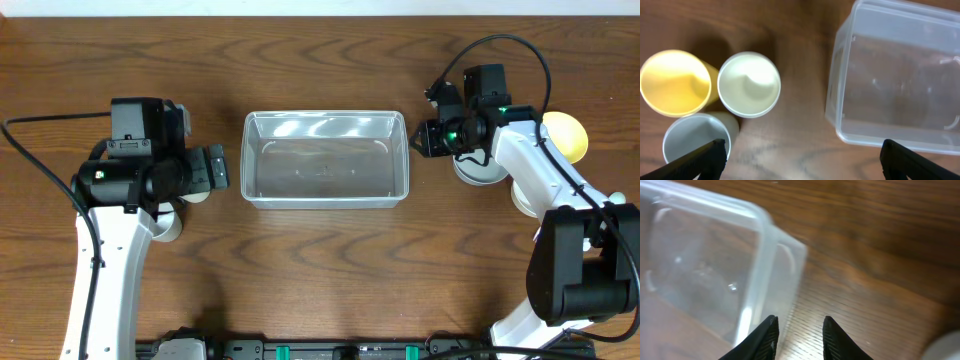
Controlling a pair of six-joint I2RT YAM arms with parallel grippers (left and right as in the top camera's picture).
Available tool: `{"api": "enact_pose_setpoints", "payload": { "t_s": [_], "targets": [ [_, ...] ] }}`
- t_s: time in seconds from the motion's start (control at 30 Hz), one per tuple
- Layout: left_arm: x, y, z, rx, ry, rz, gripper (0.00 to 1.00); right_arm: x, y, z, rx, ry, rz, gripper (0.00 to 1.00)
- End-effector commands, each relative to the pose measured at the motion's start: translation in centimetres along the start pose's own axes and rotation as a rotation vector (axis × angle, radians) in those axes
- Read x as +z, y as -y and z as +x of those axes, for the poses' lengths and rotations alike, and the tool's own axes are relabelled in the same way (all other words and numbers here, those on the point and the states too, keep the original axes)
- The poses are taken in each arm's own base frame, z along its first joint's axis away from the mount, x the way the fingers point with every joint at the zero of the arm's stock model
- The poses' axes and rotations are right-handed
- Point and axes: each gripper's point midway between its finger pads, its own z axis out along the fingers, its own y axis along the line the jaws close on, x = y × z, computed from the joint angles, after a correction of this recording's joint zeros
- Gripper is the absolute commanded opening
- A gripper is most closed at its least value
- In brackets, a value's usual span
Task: Pack container
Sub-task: 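Raise both arms and move grippers above the cups and bowl, then lower the left gripper onto the white cup rim and grasp it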
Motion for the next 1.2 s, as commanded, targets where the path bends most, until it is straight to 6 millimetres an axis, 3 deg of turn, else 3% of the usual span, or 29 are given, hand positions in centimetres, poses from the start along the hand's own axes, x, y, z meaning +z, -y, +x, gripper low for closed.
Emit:
{"api": "enact_pose_setpoints", "payload": {
  "t_s": [0.0,0.1,0.23,0.57,0.9,1.07,1.17],
  "targets": [
    [-0.2,0.0,-1.9,-0.005,0.068,0.002,0.98,-0.5,3.1,-0.5,0.139,0.024,0.218,0.33],
    [0.1,-0.3,-3.1,-0.021,0.108,-0.008,0.98,-1.1,5.2,0.3,0.238,0.017,0.317,0.35],
    [1.9,-2.1,-3.0,-0.088,0.067,-0.087,0.99,-1.3,5.5,1.1,0.250,-0.014,0.324,0.38],
    [9.9,-3.7,-1.4,-0.097,-0.132,-0.154,0.99,-1.4,5.5,2.0,0.257,-0.052,0.331,0.40],
    [13.8,-4.5,1.5,-0.104,-0.287,-0.179,0.99,-1.4,5.5,2.4,0.245,-0.067,0.332,0.39],
    [13.9,-4.5,1.7,-0.104,-0.296,-0.180,0.79,-1.4,5.5,2.4,0.242,-0.068,0.332,0.39],
    [13.9,-4.5,1.7,-0.104,-0.298,-0.181,0.62,-1.4,5.5,2.4,0.243,-0.071,0.333,0.39]
  ]
}}
